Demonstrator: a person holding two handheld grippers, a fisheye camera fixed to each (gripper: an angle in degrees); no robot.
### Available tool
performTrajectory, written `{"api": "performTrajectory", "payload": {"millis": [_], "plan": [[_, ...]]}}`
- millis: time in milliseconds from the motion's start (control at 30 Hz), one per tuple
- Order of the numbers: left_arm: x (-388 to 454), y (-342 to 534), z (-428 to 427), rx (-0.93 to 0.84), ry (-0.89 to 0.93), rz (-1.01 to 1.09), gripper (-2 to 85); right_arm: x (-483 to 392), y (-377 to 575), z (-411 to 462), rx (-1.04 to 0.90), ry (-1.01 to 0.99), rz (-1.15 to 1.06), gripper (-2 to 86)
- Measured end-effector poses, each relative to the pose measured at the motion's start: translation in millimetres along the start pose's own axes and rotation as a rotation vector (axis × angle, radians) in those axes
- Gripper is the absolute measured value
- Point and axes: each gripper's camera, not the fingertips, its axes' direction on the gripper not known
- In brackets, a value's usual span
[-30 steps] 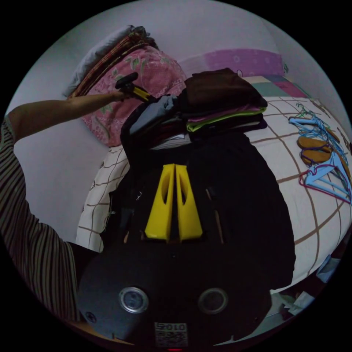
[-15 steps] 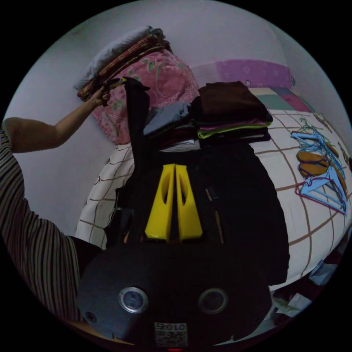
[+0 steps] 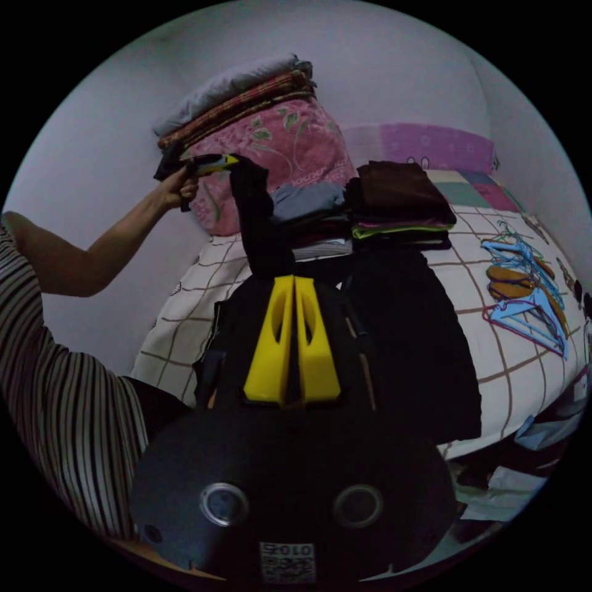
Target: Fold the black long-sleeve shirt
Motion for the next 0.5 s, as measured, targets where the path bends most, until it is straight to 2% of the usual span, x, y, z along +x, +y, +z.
{"api": "performTrajectory", "payload": {"millis": [67, 167, 267, 333, 400, 500], "plan": [[60.2, 8.1, 39.6, -0.051, 0.042, 0.278, 3.3, 2.7, 8.7, -2.2, -0.003, 0.013, 0.018, 2.6], [118.0, 50.2, 106.7, -0.195, 0.220, 0.425, 8.1, 11.6, 23.3, -4.5, 0.006, 0.044, 0.059, 2.8], [131.5, 112.9, 175.8, -0.383, 0.314, 0.323, 11.6, 28.6, 35.4, 5.1, -0.030, 0.050, 0.114, 3.3], [126.3, 148.7, 194.8, -0.423, 0.338, 0.234, 12.4, 45.0, 41.7, 25.4, -0.119, 0.041, 0.147, 4.0], [115.2, 179.8, 197.2, -0.396, 0.364, 0.118, 12.9, 58.4, 45.9, 43.6, -0.187, 0.028, 0.170, 4.7], [99.3, 224.6, 182.7, -0.373, 0.272, 0.012, 13.4, 85.8, 54.0, 73.1, -0.273, 0.012, 0.229, 6.0]]}}
